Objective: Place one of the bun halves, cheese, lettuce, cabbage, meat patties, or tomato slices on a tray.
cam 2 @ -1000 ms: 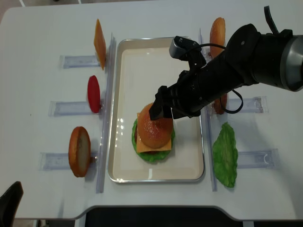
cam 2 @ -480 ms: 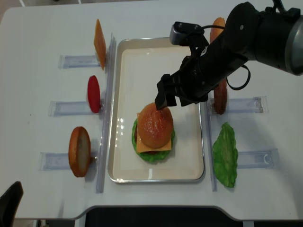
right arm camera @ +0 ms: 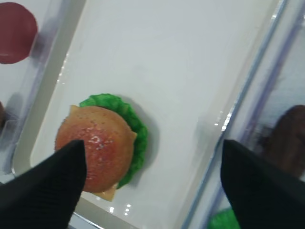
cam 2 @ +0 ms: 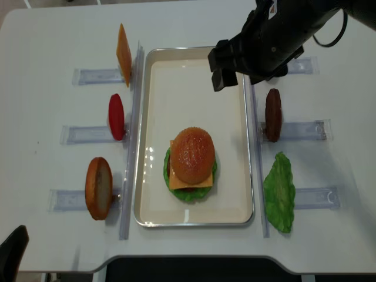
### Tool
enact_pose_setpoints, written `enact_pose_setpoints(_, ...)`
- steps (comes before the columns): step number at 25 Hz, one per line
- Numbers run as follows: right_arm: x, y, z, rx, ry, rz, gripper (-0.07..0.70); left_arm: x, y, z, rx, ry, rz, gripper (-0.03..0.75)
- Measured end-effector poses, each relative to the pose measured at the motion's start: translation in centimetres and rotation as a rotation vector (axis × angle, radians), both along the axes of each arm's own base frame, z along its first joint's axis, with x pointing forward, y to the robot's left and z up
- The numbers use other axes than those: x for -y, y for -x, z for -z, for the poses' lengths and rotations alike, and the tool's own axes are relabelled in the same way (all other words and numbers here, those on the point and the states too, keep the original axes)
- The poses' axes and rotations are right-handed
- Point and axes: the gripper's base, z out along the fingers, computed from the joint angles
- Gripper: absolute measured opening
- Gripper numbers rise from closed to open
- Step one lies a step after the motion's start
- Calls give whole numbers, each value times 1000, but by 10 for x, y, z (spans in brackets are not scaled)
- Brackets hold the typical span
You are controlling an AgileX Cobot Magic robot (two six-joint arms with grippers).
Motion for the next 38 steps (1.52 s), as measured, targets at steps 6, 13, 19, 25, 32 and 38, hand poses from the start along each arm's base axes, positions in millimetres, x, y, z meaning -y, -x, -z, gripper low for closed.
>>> enact_pose_setpoints(6, 17, -1, -25, 35, 176, 39, 549, 0, 0, 0, 0, 0, 0, 517)
enact_pose_setpoints(13, 45, -12, -29, 11, 246, 121, 549, 0, 0, 0, 0, 0, 0, 517)
enact_pose_setpoints(19, 102, -36, -29, 1, 262, 267, 542, 0, 0, 0, 0, 0, 0, 517)
enact_pose_setpoints(25, 164, -49, -29, -12, 276, 399, 542, 0, 0, 0, 0, 0, 0, 517)
enact_pose_setpoints(32, 198, -51, -29, -18, 282, 436, 542, 0, 0, 0, 0, 0, 0, 517)
enact_pose_setpoints(38, 197, -49, -30, -14, 269, 405, 542, 0, 0, 0, 0, 0, 0, 517)
